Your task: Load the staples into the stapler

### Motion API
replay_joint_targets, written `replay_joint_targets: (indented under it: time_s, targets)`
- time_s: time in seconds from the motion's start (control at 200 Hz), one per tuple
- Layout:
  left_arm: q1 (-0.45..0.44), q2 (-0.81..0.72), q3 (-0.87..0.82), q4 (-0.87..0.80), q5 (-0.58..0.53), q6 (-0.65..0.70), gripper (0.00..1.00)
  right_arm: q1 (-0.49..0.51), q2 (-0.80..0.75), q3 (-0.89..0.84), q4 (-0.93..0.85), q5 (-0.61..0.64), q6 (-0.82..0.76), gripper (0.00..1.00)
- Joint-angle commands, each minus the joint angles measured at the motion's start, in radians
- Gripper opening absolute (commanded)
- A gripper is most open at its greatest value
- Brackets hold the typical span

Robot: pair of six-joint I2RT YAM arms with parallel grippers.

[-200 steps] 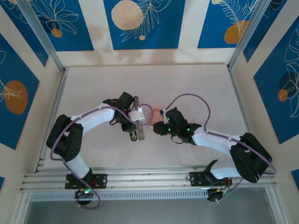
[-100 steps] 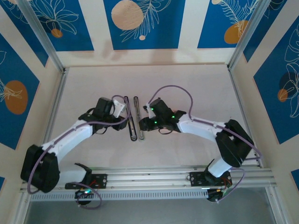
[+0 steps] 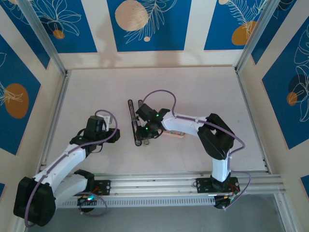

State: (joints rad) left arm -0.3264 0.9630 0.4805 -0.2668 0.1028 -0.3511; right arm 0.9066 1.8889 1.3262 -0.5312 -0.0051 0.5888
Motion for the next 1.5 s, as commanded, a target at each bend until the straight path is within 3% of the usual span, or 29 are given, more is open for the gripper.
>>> replay_joint_targets:
  time_s: [0.0,0.61,0.975,1.225,1.496]
  targets:
    - [0.016,-0.013,-0.024,0.046,0.003,-0.037,0.44,0.005,0.032,0.059,-0.076,0.010,0.007,0.25]
    - [0.050,-0.001,-0.046,0.073,0.026,-0.019,0.45,-0.002,0.134,0.149,-0.126,0.001,0.028,0.11]
    - [0.052,-0.004,-0.044,0.074,0.032,-0.014,0.44,0.004,0.002,0.083,-0.062,0.090,0.049,0.03]
    - [0.052,-0.005,-0.046,0.084,0.056,-0.008,0.44,-0.012,-0.126,-0.056,0.125,0.013,0.069,0.02]
    - [0.052,-0.010,-0.049,0.094,0.078,-0.008,0.44,-0.010,-0.099,-0.082,0.195,-0.178,0.042,0.02]
